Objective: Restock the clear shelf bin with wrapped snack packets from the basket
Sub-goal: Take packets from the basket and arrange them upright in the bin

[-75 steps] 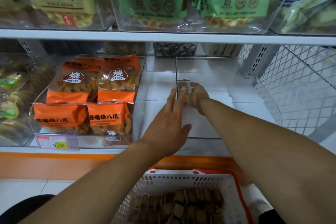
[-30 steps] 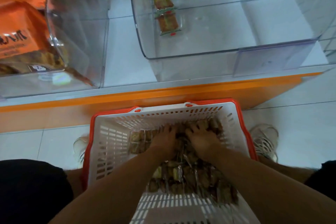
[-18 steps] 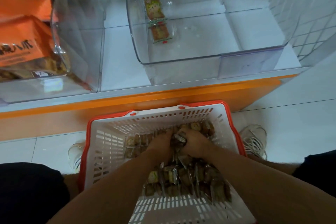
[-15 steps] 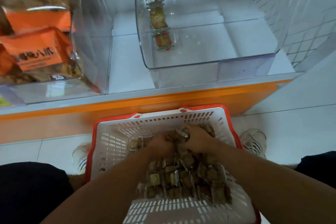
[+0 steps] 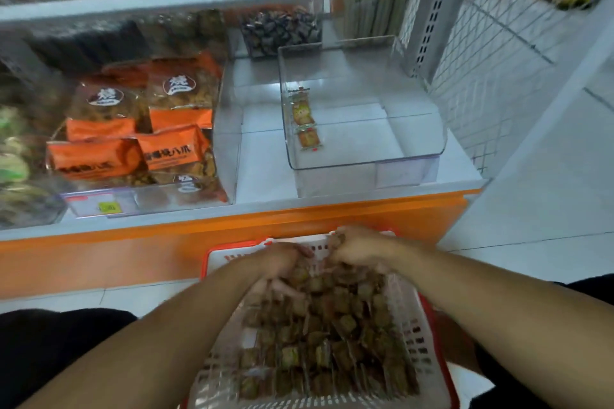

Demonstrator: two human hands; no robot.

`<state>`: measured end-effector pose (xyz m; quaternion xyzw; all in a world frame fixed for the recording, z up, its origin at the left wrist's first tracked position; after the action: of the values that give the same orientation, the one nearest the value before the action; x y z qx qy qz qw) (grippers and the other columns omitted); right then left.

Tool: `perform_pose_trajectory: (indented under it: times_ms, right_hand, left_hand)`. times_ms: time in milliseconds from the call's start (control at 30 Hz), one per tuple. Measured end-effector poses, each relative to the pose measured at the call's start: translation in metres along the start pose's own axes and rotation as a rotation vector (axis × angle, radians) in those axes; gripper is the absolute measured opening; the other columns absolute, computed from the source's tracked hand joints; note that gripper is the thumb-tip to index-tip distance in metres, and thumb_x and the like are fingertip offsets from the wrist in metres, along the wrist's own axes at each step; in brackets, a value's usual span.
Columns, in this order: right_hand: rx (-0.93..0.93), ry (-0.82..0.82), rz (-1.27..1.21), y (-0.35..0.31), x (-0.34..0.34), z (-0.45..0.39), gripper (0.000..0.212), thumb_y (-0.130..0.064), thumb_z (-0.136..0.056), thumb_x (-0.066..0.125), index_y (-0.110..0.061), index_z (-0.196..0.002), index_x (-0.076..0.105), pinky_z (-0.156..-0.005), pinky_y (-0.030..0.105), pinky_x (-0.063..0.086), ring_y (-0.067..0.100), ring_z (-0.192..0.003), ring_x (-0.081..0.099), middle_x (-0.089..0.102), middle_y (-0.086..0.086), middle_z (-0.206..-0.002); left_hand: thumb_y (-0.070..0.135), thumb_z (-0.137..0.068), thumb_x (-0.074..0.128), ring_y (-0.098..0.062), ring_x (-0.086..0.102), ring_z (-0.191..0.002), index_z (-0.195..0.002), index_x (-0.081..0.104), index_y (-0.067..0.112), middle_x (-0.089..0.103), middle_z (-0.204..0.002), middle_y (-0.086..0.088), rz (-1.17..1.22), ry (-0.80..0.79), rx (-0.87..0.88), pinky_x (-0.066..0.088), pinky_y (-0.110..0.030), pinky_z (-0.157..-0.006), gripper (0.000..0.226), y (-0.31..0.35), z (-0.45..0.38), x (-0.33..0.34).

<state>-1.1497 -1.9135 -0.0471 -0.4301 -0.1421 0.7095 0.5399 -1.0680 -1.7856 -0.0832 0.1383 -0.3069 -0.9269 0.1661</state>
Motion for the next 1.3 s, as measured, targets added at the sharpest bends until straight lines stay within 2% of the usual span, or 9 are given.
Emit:
perform_pose_trajectory:
  times_ms: [167,333,533,667,767,900,1067,1200,1300]
  right_hand:
    - [-0.396,0.260,-0.188,-0.101,-0.055,0.067,0.022,-0.016,-0.081,0.078,-0.020,-0.093,0.059,-0.059,0.032,0.050,0.016,-0.065,0.065,0.067,0.000,-0.078]
    - [-0.706,0.358,-0.347,-0.157,-0.079,0.112,0.022,-0.020,-0.089,0.074,-0.027,-0.104,0.059,-0.082,0.031,0.058,0.010,-0.091,0.071,0.073,-0.005,-0.097]
    - [-0.586,0.310,-0.542,-0.157,-0.083,0.089,0.040,-0.053,-0.080,0.074,-0.046,-0.113,0.054,-0.078,0.024,0.057,0.005,-0.091,0.073,0.074,-0.012,-0.102]
    - [-0.528,0.233,-0.781,-0.148,-0.087,0.071,0.057,-0.057,-0.072,0.080,-0.030,-0.118,0.062,-0.097,0.041,0.056,0.016,-0.106,0.072,0.075,0.000,-0.112]
    - [-0.567,0.207,-0.819,-0.150,-0.093,0.067,0.055,-0.054,-0.071,0.084,-0.022,-0.113,0.072,-0.092,0.032,0.056,0.020,-0.107,0.071,0.076,0.007,-0.109]
    - [-0.545,0.264,-0.770,-0.144,-0.099,0.065,0.041,-0.050,-0.073,0.081,-0.031,-0.109,0.077,-0.093,0.028,0.052,0.012,-0.106,0.071,0.077,-0.002,-0.110]
    - [-0.432,0.376,-0.824,-0.126,-0.108,0.065,0.062,-0.062,-0.061,0.082,-0.026,-0.111,0.073,-0.070,0.022,0.053,0.009,-0.096,0.073,0.078,-0.009,-0.104]
    - [-0.341,0.219,-0.856,-0.121,-0.095,0.063,0.046,-0.063,-0.068,0.074,-0.031,-0.101,0.080,-0.075,0.026,0.051,0.009,-0.094,0.072,0.078,-0.003,-0.106]
    - [-0.281,0.196,-0.773,-0.116,-0.085,0.063,0.061,-0.072,-0.071,0.066,-0.027,-0.110,0.077,-0.080,0.029,0.054,0.015,-0.104,0.070,0.078,-0.003,-0.105]
  left_hand:
    - [0.008,-0.102,0.054,-0.035,0.065,-0.100,-0.099,0.079,0.008,0.069,-0.098,-0.015,0.348,-0.154,0.112,0.063,-0.037,-0.065,0.025,0.056,0.067,-0.005]
    - [0.018,-0.093,0.058,-0.034,0.074,-0.103,-0.104,0.078,-0.003,0.074,-0.110,-0.023,0.788,-0.284,0.258,0.064,-0.038,-0.072,0.031,0.110,0.117,-0.008]
    - [0.059,-0.088,0.070,-0.036,0.065,-0.122,-0.122,0.072,0.002,0.066,-0.131,-0.023,0.910,-0.353,0.343,0.061,-0.042,-0.089,0.066,0.129,0.129,-0.015]
    - [0.034,-0.075,0.089,-0.034,0.068,-0.116,-0.118,0.074,0.003,0.067,-0.128,-0.023,0.875,-0.293,0.417,0.062,-0.033,-0.078,0.055,0.135,0.125,-0.026]
    - [0.023,-0.074,0.082,-0.034,0.071,-0.105,-0.108,0.078,0.004,0.069,-0.125,-0.023,0.878,-0.207,0.454,0.062,-0.032,-0.074,0.040,0.133,0.118,-0.034]
    - [0.021,-0.078,0.075,-0.028,0.073,-0.093,-0.103,0.079,0.006,0.073,-0.117,-0.020,0.871,-0.113,0.514,0.062,-0.033,-0.072,0.030,0.132,0.114,-0.044]
    - [0.023,-0.074,0.080,-0.026,0.073,-0.093,-0.110,0.077,0.006,0.072,-0.118,-0.022,0.788,0.001,0.578,0.061,-0.034,-0.075,0.041,0.128,0.114,-0.053]
    - [0.026,-0.071,0.088,-0.029,0.073,-0.104,-0.111,0.077,0.012,0.074,-0.114,-0.019,0.712,0.052,0.629,0.061,-0.036,-0.080,0.044,0.124,0.116,-0.053]
    - [0.029,-0.071,0.091,-0.029,0.073,-0.105,-0.114,0.076,0.015,0.074,-0.114,-0.019,0.684,0.064,0.649,0.061,-0.038,-0.082,0.048,0.124,0.115,-0.053]
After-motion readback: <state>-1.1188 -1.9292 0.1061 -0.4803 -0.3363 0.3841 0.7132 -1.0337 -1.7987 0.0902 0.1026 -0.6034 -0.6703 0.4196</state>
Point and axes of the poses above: each hand's wrist, its own z-axis away from the middle knuckle, its own x-axis out of the palm, y = z × x, the point moved 8 cm from there along -z, towards the middle knuckle
